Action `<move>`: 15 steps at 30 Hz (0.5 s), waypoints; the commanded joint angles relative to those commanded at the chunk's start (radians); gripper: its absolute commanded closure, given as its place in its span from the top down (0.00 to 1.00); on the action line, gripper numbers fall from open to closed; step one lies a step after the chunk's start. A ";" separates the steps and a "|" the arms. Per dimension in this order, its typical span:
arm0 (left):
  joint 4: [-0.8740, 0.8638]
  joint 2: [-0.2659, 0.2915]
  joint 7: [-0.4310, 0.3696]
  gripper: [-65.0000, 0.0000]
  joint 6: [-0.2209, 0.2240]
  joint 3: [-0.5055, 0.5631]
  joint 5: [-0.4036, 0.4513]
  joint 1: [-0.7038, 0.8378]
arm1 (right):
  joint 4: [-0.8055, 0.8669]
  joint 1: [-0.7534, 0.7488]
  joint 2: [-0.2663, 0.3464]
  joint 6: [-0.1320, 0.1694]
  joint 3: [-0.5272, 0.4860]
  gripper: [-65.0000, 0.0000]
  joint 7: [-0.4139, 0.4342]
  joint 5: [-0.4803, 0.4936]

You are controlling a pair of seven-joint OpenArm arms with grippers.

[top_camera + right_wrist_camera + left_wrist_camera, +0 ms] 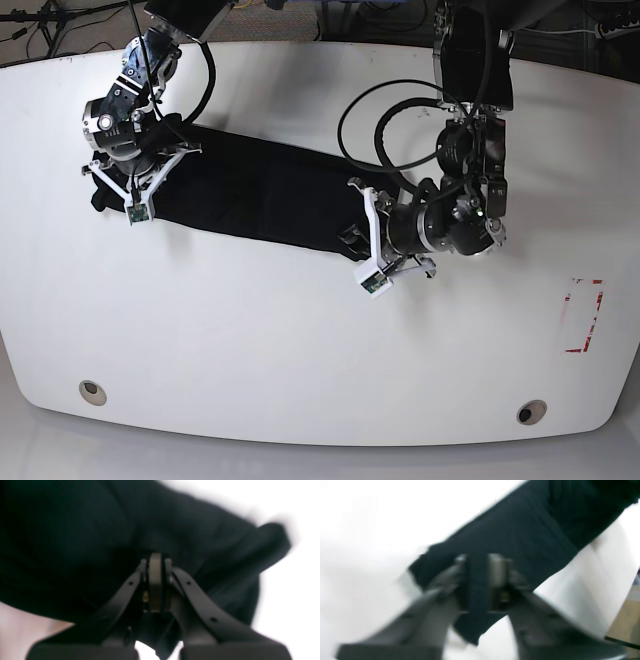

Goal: Fold the T-shirt properly
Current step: 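Fold the held shirt end with the left gripper toward the right gripper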

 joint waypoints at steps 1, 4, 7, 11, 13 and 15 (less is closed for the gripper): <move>-0.008 0.000 -0.014 0.07 0.000 -0.003 0.011 0.006 | 0.012 0.008 0.000 0.000 -0.005 0.04 -0.008 -0.002; -0.038 -0.002 -0.060 0.06 0.000 -0.005 0.049 0.021 | 0.037 0.025 0.000 0.000 -0.005 0.07 -0.038 -0.002; -0.089 -0.002 -0.098 0.06 0.000 -0.005 0.091 0.032 | 0.046 0.051 0.000 0.000 0.000 0.26 -0.086 0.000; -0.153 -0.011 -0.120 0.06 0.000 -0.006 0.123 0.032 | 0.043 0.084 -0.002 0.000 0.092 0.65 -0.103 0.009; -0.170 -0.029 -0.133 0.06 0.000 -0.003 0.117 0.032 | 0.038 0.109 -0.003 0.000 0.144 0.79 -0.107 0.035; -0.192 -0.046 -0.153 0.06 0.000 0.000 0.106 0.034 | 0.025 0.126 -0.005 0.000 0.207 0.96 -0.114 0.109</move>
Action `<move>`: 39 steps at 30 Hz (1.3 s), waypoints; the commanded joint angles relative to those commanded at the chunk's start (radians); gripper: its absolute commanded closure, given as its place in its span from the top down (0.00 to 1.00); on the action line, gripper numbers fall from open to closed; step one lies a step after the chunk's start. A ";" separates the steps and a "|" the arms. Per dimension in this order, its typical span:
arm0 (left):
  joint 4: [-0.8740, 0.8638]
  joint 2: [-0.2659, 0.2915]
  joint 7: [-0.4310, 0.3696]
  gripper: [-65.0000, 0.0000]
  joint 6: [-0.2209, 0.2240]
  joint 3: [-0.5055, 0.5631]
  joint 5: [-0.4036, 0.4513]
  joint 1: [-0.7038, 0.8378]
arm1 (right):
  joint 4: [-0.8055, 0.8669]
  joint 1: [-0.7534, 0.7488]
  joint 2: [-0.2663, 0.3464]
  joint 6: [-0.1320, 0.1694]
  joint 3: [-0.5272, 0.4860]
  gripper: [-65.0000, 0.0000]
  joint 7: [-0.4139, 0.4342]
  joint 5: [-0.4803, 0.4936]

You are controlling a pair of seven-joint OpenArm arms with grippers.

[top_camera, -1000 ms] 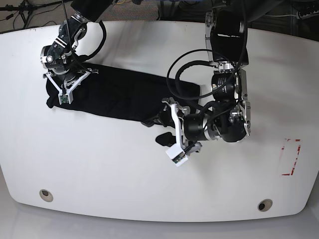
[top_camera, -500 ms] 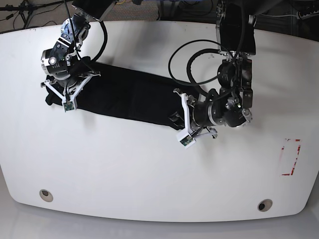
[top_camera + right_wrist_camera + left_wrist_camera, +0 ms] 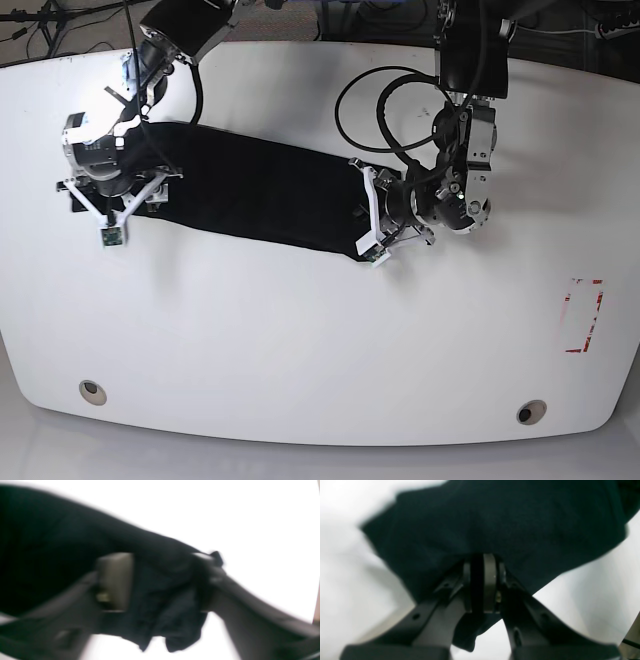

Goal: Fold the T-shirt properly
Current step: 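Fold the held shirt end with the left gripper toward the right gripper, then fold the opposite shirt end with the right gripper toward the left gripper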

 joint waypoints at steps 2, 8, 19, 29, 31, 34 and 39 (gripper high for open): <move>-0.023 -0.009 -0.015 0.06 0.000 0.000 -0.006 0.000 | -0.020 0.006 0.008 0.000 0.048 1.00 -0.028 0.072; -0.081 -0.043 -0.026 0.06 0.000 -0.005 -0.009 0.000 | -0.117 0.051 0.084 0.000 0.199 1.00 -0.158 0.293; -0.135 -0.118 -0.071 0.06 0.000 -0.006 -0.011 0.000 | -0.358 0.049 0.233 0.000 0.393 1.00 -0.229 0.526; -0.129 -0.143 -0.072 0.07 0.000 -0.006 -0.011 0.017 | -0.589 0.038 0.310 0.000 0.453 1.00 -0.218 0.568; -0.129 -0.143 -0.072 0.07 0.000 -0.006 -0.011 0.017 | -0.631 0.035 0.310 0.000 0.453 1.00 -0.215 0.597; -0.129 -0.143 -0.072 0.07 0.000 -0.006 -0.011 0.020 | -0.666 0.018 0.302 0.000 0.448 1.00 -0.215 0.634; -0.130 -0.143 -0.074 0.07 0.000 -0.006 -0.011 0.020 | -0.675 0.012 0.242 0.000 0.410 1.00 -0.215 0.686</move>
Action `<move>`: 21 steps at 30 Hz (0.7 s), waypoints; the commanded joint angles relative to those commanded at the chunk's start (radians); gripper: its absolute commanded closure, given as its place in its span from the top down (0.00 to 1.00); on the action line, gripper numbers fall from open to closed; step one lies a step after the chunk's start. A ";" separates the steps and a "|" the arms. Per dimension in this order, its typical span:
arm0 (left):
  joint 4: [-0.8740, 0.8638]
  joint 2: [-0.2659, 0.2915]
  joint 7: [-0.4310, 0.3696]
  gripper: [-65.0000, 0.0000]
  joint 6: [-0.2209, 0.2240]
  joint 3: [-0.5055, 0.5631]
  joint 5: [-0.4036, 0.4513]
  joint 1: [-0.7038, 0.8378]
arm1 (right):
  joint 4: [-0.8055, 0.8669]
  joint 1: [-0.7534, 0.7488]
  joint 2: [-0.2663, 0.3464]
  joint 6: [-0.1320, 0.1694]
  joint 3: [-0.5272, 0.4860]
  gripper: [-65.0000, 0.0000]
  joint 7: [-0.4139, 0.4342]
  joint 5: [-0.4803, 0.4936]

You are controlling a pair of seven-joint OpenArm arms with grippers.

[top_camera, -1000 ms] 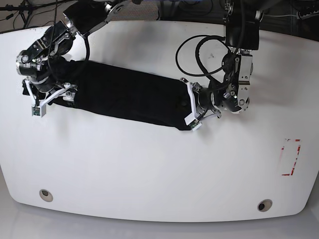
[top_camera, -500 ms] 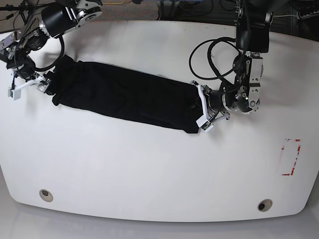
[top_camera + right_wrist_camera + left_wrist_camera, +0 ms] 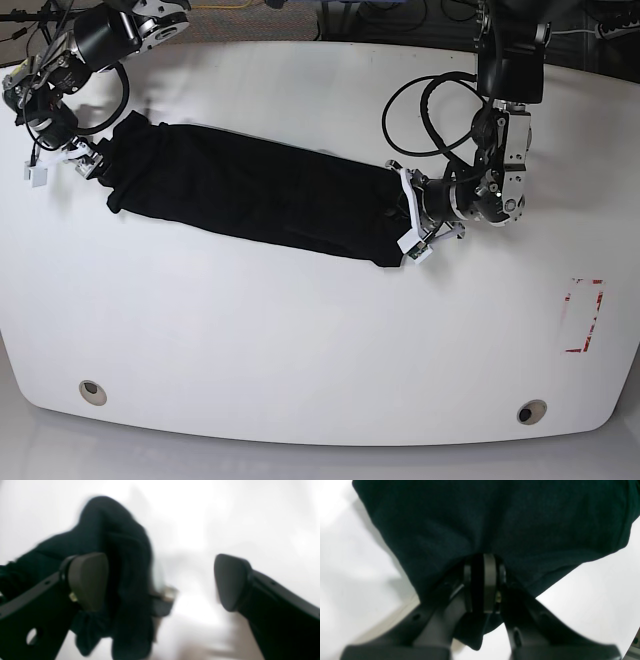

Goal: Fold the T-shirt properly
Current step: 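Fold the opposite shirt end with the right gripper toward the left gripper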

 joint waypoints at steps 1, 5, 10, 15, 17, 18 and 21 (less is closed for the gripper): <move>0.000 0.000 0.000 0.07 0.000 0.000 0.000 0.000 | 0.002 0.000 -0.006 0.000 -0.011 1.00 0.000 0.003; -0.003 0.000 0.000 0.07 0.000 0.000 0.000 0.000 | 0.017 -0.003 -0.046 0.000 -0.055 1.00 0.000 0.021; -0.005 -0.002 -0.002 0.07 0.000 0.000 0.000 0.000 | 0.037 -0.003 -0.087 0.000 -0.087 1.00 0.002 0.012; -0.005 -0.003 -0.002 0.07 0.000 0.000 0.000 0.000 | 0.041 -0.003 -0.095 0.000 -0.110 1.00 0.015 0.011; -0.005 -0.003 -0.002 0.07 0.000 0.000 0.000 0.000 | 0.040 -0.003 -0.089 0.000 -0.110 0.92 0.035 0.011; -0.005 -0.003 -0.002 0.07 0.000 0.000 0.000 0.000 | 0.040 -0.003 -0.087 0.000 -0.112 0.88 0.040 0.011; -0.005 -0.005 -0.002 0.07 0.000 0.000 0.000 0.002 | 0.040 -0.003 -0.069 0.000 -0.110 0.60 0.048 0.011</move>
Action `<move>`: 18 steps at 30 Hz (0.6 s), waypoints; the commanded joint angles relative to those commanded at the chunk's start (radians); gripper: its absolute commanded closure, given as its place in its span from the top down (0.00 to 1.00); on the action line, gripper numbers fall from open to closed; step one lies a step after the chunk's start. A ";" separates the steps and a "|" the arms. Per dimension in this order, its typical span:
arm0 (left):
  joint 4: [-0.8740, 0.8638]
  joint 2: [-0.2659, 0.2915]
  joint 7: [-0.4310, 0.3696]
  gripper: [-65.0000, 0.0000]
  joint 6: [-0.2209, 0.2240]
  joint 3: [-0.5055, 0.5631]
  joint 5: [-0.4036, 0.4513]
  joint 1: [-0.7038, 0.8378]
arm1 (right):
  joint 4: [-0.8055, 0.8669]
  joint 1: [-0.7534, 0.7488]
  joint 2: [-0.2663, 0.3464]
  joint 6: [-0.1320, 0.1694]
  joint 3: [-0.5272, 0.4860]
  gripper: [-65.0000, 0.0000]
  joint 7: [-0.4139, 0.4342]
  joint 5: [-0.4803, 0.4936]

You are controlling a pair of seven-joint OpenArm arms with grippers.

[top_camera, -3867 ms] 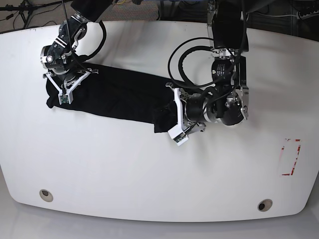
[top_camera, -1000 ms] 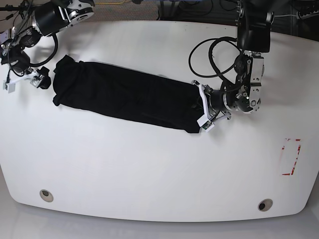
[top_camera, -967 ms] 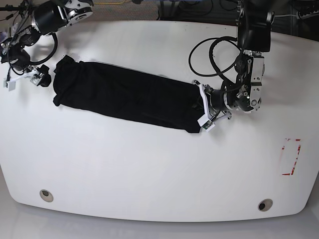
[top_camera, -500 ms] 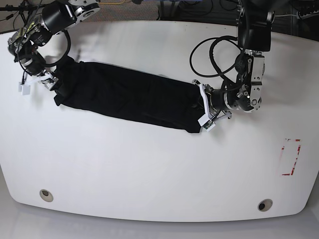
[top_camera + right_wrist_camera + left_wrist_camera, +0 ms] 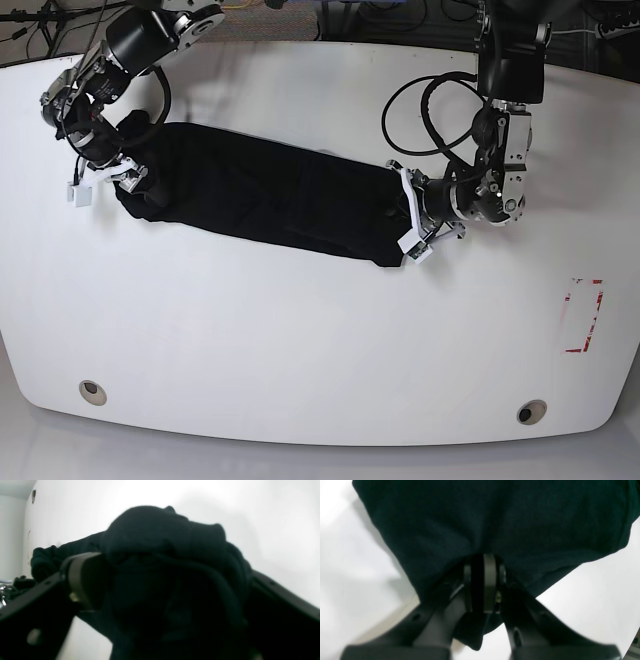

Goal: Fold the T-shirt properly
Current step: 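Fold the opposite shirt end with the right gripper toward the left gripper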

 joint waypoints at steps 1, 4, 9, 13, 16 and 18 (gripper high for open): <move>0.000 0.000 0.000 0.07 0.000 0.000 0.000 0.000 | 0.000 0.000 0.006 0.000 0.000 0.53 0.002 0.002; 0.000 0.000 0.000 0.07 0.000 0.000 0.000 0.000 | 0.000 0.000 0.018 0.000 0.000 0.27 0.003 0.002; 0.000 0.000 0.000 0.07 0.000 0.002 0.003 0.000 | 0.003 -0.002 0.037 0.000 -0.002 0.00 0.003 0.000; 0.000 0.003 0.002 0.07 0.000 0.006 0.006 0.000 | 0.043 -0.012 0.046 0.000 -0.002 0.00 0.003 -0.002; 0.000 0.003 0.002 0.07 0.000 0.008 0.008 0.000 | 0.132 -0.037 0.044 0.000 -0.005 0.00 0.005 -0.002; 0.000 0.005 0.002 0.07 0.000 0.008 0.008 0.000 | 0.216 -0.048 0.040 0.000 -0.021 0.00 0.005 -0.002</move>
